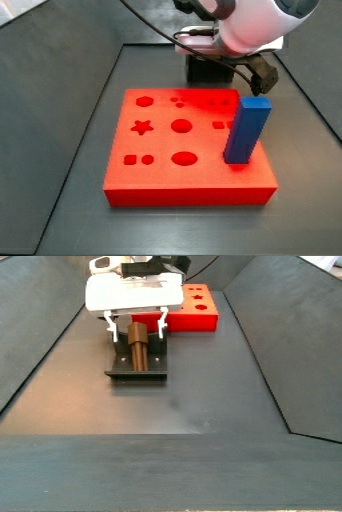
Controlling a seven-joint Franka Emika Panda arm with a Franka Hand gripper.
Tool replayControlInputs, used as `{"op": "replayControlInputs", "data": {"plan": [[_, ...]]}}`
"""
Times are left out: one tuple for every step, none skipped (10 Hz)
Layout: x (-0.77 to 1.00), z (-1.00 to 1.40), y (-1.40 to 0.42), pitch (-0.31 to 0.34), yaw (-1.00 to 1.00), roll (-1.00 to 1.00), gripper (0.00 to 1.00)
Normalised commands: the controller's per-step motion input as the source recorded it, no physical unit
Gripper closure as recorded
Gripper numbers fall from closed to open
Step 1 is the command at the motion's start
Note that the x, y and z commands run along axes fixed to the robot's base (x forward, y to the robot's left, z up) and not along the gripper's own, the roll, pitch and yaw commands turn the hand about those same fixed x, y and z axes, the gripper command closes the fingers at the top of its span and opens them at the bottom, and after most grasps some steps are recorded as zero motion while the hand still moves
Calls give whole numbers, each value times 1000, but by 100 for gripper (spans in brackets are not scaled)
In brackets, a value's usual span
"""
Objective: Pick up the 3 prong object. Move up. Rotate the 3 prong object. Place the 3 prong object on the fixture. Regrasp the 3 prong object. Move to above the board. Insert the 3 prong object.
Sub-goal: Regrasp the 3 prong object, then move to above the board.
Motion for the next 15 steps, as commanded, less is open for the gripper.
{"op": "replayControlInputs", "data": {"plan": [[13, -169, -10, -4, -10, 56, 0], [13, -169, -10, -4, -10, 56, 0], [13, -169, -10, -4, -10, 56, 0], [13, -169, -10, -4, -10, 56, 0], [0, 0, 0, 0, 0, 0, 100], [1, 1000, 1, 205, -23, -48, 100], [0, 1000, 0, 205, -21, -53, 100], [-4, 1000, 0, 202, 17, -69, 100], [-7, 1000, 0, 179, 75, -75, 100], [-8, 1000, 0, 156, 111, -73, 100], [-8, 1000, -1, 127, 129, -65, 100], [-8, 1000, -1, 100, 140, -55, 100], [-6, 1000, -2, 62, 141, -45, 100], [-6, 1000, -3, 43, 131, -37, 100], [-5, 1000, -4, 23, 111, -33, 100]]}}
